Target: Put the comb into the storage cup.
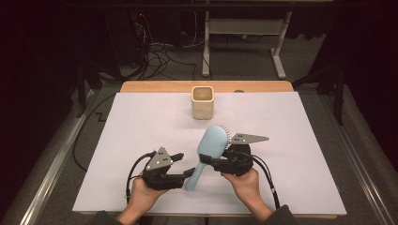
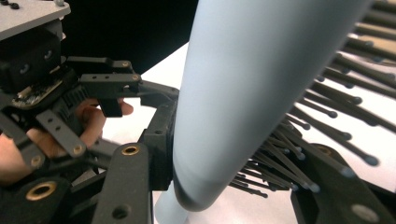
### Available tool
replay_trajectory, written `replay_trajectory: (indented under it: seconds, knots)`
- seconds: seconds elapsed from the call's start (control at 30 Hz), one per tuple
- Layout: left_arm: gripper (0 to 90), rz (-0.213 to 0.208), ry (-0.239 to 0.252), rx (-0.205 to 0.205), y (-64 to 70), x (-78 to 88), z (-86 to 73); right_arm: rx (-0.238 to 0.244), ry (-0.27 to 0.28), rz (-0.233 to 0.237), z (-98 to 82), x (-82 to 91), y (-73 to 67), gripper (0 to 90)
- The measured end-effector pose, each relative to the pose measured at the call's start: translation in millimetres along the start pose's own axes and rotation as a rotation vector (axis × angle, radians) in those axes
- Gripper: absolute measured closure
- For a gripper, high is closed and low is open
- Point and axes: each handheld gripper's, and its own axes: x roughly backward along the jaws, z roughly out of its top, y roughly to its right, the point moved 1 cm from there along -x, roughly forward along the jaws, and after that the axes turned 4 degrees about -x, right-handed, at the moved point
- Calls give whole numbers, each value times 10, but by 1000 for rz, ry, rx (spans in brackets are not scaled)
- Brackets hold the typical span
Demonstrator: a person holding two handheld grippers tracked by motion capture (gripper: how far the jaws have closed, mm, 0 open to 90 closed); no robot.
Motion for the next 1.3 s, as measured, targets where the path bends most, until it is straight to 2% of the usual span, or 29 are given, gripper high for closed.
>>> replay_trajectory:
  seconds: [0.43,0.7,0.77,0.83,1.3]
  knots:
    - [353,64,28,23,-209,267,-130,14,-12,-19,86,91,37,557]
    - [344,83,52,35,-297,377,-193,17,-12,-37,137,138,66,557]
    - [343,109,59,50,-340,414,-220,19,-13,-43,164,162,70,557]
    - [344,115,61,51,-356,427,-230,22,-15,-45,174,169,75,557]
    - [342,189,84,72,-531,616,-389,34,-26,-106,286,286,178,554]
